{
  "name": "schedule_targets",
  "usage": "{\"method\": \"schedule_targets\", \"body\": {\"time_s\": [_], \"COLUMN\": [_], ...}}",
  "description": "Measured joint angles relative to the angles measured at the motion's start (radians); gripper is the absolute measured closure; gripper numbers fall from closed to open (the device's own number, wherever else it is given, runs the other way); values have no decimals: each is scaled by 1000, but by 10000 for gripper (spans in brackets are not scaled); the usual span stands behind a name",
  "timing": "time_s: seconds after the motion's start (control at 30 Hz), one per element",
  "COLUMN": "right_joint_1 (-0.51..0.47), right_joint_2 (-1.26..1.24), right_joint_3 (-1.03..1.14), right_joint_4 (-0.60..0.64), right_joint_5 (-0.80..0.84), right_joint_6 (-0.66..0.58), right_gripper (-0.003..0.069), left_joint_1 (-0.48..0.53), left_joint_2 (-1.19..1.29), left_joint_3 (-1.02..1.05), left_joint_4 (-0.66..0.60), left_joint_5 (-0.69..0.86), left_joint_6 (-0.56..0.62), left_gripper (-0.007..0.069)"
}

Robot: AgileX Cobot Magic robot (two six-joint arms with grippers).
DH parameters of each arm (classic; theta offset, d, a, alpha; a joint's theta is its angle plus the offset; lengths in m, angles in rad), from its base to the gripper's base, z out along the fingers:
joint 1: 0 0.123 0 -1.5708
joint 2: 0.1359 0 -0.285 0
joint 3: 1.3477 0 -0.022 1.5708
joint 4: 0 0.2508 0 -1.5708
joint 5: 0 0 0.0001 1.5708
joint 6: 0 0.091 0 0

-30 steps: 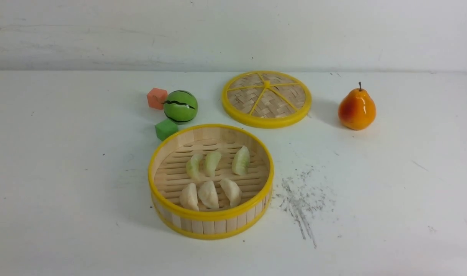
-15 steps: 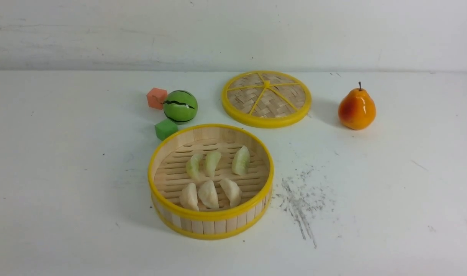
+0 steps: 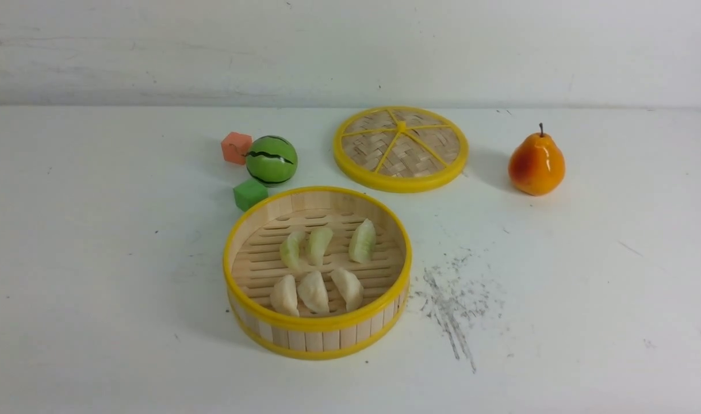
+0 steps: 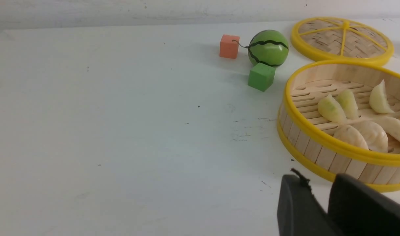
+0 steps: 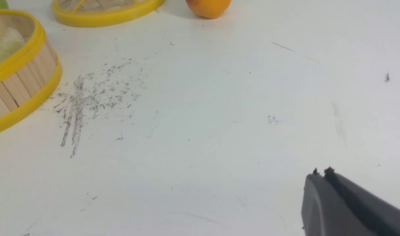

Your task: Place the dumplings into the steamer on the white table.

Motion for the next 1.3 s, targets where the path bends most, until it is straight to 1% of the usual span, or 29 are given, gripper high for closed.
{"method": "schedule_targets", "body": {"time_s": [1.3], "right_joint_1": [0], "right_joint_2": [0], "right_joint_3": [0], "right_joint_4": [5], "right_joint_5": [2], "right_joint_6": [0], "right_gripper": [629], "left_joint_1": [0], "left_joint_2": [0], "left_joint_3": [0], "left_joint_4": [0], "left_joint_5": [0], "left_joint_6": [0], "left_gripper": [436]}}
